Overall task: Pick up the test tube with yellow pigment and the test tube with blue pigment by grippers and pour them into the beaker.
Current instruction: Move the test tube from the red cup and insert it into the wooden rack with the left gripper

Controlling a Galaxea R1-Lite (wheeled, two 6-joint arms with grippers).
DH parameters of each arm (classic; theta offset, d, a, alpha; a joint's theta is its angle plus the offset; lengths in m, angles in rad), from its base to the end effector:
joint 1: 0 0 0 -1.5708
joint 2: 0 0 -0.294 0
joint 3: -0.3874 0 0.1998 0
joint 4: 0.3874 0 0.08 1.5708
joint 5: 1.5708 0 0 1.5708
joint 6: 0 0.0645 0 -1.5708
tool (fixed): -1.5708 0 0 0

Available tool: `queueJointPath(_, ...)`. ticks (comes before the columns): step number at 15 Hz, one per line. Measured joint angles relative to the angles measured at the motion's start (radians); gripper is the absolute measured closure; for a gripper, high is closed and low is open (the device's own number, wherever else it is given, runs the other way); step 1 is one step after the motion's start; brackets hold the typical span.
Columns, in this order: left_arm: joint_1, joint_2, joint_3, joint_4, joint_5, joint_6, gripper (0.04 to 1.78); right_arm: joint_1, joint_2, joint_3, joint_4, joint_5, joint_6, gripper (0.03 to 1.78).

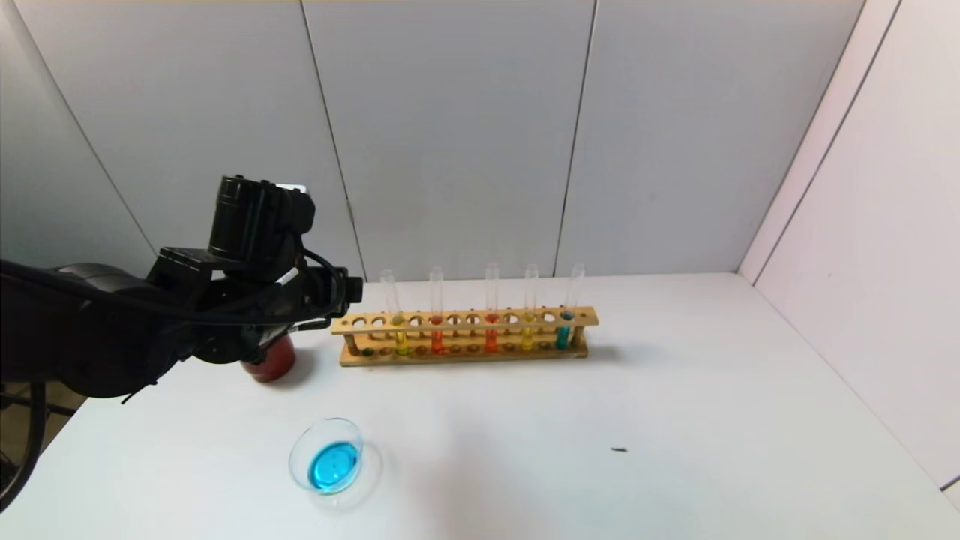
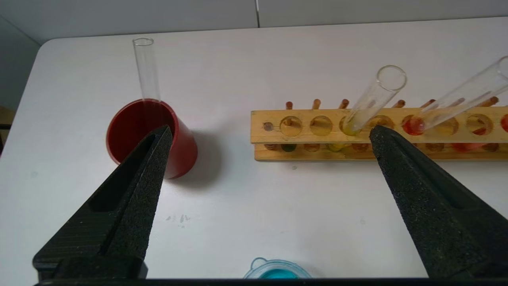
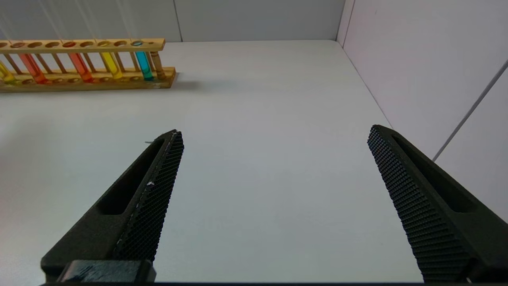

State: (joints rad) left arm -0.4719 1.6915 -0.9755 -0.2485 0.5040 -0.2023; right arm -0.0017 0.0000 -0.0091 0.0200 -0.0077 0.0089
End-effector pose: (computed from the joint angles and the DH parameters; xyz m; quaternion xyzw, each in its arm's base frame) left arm 0.3227 -0.1297 0.1659 0.0098 0.2020 0.0362 0.9787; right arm 0.0348 -0.0006 0.0756 0.0044 0.0054 -0.0047 1.0000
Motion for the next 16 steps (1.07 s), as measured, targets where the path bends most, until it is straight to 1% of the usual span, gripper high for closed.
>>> queueJointPath(5,-0.08,0.083,0.025,-0.166,0.049,-0.003,0.07,0.0,0.0,0.0,0.0,0.0,0.0,0.11)
queueJointPath(8,-0.098,0.169,0.006,-0.239,0.054,-0.001,0.07,0.0,0.0,0.0,0.001,0.0,0.0,0.11)
queueJointPath(12,-0.097,0.264,-0.06,-0.258,0.054,-0.001,0.07,0.0,0.0,0.0,0.0,0.0,0.0,0.11)
queueJointPath(16,-0.074,0.326,-0.125,-0.259,0.054,0.002,0.07,0.0,0.0,0.0,0.0,0.0,0.0,0.11)
